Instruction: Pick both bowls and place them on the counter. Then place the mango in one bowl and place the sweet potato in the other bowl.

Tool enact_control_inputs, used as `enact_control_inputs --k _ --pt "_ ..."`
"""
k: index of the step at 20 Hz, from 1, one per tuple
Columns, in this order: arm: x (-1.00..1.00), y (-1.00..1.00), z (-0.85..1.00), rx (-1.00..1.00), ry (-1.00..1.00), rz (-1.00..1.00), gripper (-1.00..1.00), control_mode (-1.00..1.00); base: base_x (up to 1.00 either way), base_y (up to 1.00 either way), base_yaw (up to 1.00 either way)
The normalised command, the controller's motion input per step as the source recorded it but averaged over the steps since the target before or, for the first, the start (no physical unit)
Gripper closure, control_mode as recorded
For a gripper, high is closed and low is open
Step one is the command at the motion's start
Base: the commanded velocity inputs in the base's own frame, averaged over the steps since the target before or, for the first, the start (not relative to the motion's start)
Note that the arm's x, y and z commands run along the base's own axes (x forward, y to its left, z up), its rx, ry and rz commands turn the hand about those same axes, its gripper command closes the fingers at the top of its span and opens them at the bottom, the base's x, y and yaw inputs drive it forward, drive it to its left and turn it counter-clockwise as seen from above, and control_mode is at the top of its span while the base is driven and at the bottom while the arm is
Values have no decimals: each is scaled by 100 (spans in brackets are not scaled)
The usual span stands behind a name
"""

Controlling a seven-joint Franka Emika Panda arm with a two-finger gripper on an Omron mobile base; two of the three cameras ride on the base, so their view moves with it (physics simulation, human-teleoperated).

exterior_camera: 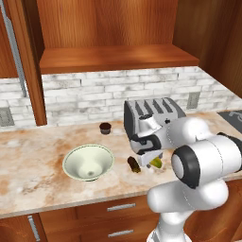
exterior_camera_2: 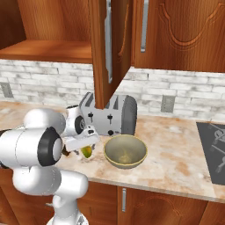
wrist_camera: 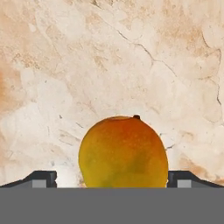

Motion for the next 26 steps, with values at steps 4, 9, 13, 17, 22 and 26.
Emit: enact_control_inputs --k 4,9,13,17,22,26 --pt "11 -9 -14 3 0 3 -100 -100 0 0 0" --pt "1 -4 -20 1 0 2 100 -100 0 0 0" --pt "0 0 -18 0 3 1 100 -100 0 0 0" --pt "-5 0 2 -1 0 0 100 -100 0 0 0" --pt "-11 -1 49 -7 -4 -3 100 -100 0 0 0" --pt "-14 0 77 -7 -7 -6 100 -100 0 0 0"
